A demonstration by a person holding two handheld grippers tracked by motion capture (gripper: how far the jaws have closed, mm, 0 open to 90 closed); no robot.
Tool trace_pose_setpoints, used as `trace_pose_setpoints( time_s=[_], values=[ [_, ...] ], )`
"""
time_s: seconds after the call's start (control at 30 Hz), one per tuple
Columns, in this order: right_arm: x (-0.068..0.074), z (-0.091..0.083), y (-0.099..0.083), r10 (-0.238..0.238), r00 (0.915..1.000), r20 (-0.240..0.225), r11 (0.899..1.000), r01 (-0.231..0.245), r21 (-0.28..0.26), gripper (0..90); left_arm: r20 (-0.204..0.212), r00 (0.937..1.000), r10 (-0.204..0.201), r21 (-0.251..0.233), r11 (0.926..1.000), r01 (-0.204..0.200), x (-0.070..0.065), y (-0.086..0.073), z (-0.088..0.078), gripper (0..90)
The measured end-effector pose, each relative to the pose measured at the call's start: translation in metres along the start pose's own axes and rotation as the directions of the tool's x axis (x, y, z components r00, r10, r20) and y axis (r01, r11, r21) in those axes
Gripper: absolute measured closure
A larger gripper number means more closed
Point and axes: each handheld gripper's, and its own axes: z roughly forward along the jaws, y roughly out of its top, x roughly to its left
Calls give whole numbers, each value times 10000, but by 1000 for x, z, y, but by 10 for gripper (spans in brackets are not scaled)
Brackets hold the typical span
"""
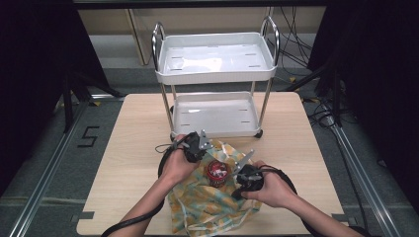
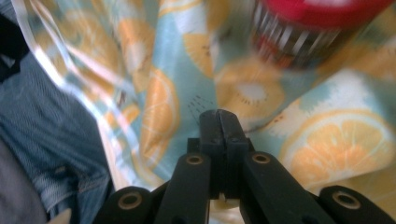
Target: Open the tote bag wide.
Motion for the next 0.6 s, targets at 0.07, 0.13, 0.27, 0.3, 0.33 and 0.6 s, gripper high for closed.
trace_pose_setpoints(
  time_s=[0.07, 0.13, 0.27, 0.3, 0.33, 0.6],
  values=[
    [0, 4, -6, 193, 9998, -107, 9998, -192, 54, 900, 27, 9998, -178, 200, 9996, 177, 2, 0, 9, 893],
    [-2, 6, -13, 436, 9988, -200, 9989, -433, 183, 900, 2, 9999, -137, 451, 9989, 137, 5, -1, 16, 893],
    [-3, 8, -21, 764, 9965, -342, 9970, -759, 163, 900, 13, 9995, -307, 740, 9968, 305, 9, -4, 28, 893],
    [-8, 8, -23, 84, 9997, -241, 9996, -77, 283, 900, 29, 9995, -315, 850, 9959, 312, 10, -5, 30, 892],
    [-7, 8, -24, 259, 9995, -185, 9990, -252, 358, 900, 17, 9997, -245, 974, 9950, 242, 12, -6, 32, 892],
    [-7, 13, -28, 373, 9987, -356, 9976, -351, 600, 900, -268, 9970, -725, 999, 9922, 748, 11, -15, 40, 889]
  ],
)
